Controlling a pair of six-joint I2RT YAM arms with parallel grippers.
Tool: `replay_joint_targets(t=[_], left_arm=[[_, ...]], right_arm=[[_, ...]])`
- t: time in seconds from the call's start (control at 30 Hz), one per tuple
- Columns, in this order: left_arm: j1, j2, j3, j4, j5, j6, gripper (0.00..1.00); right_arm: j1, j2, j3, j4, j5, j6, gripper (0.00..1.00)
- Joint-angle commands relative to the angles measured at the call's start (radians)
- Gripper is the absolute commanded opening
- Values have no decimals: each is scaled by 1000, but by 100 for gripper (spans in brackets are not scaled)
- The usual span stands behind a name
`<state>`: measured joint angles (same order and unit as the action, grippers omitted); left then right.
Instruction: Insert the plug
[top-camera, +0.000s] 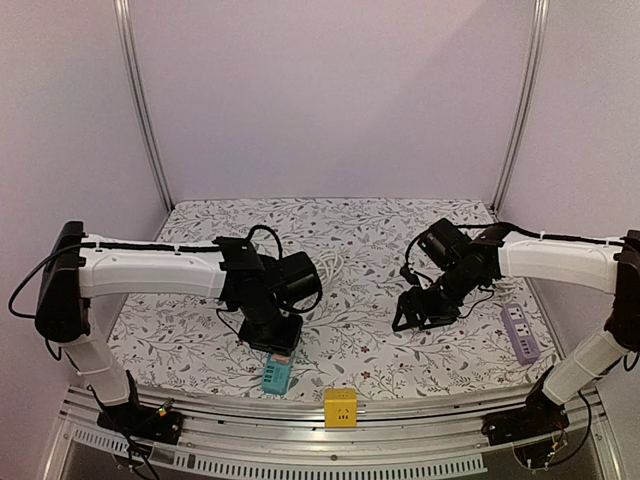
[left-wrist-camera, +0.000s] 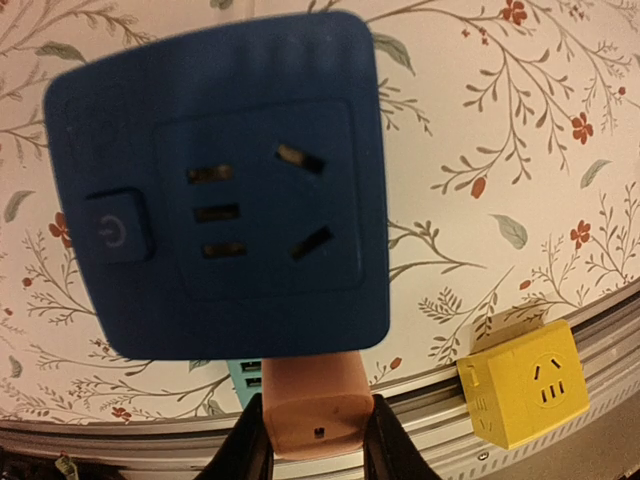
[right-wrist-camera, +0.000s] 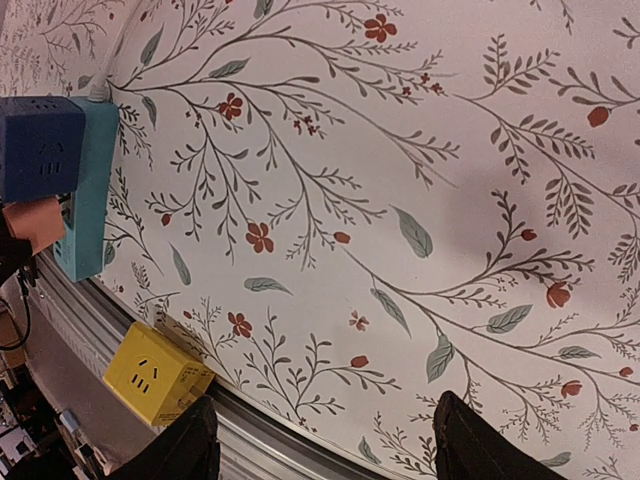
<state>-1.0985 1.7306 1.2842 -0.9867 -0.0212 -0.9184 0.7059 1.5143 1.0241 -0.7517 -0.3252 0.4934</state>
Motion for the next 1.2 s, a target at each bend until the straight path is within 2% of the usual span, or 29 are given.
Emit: replay_joint_targets(t=[0.0, 0.33, 0.73, 1.17], left_arm=[[6, 19, -17, -25, 41, -6, 0], [64, 67, 7, -46, 78, 96, 0], [94, 101, 9, -47, 66, 136, 0], [91, 85, -140, 68, 55, 109, 0]], right_arm=[[2, 19, -10, 5, -10, 2, 73], [1, 32, -10, 8, -8, -6, 73], [1, 46, -8, 4, -8, -17, 73], [1, 101, 38, -20, 1, -49, 73]])
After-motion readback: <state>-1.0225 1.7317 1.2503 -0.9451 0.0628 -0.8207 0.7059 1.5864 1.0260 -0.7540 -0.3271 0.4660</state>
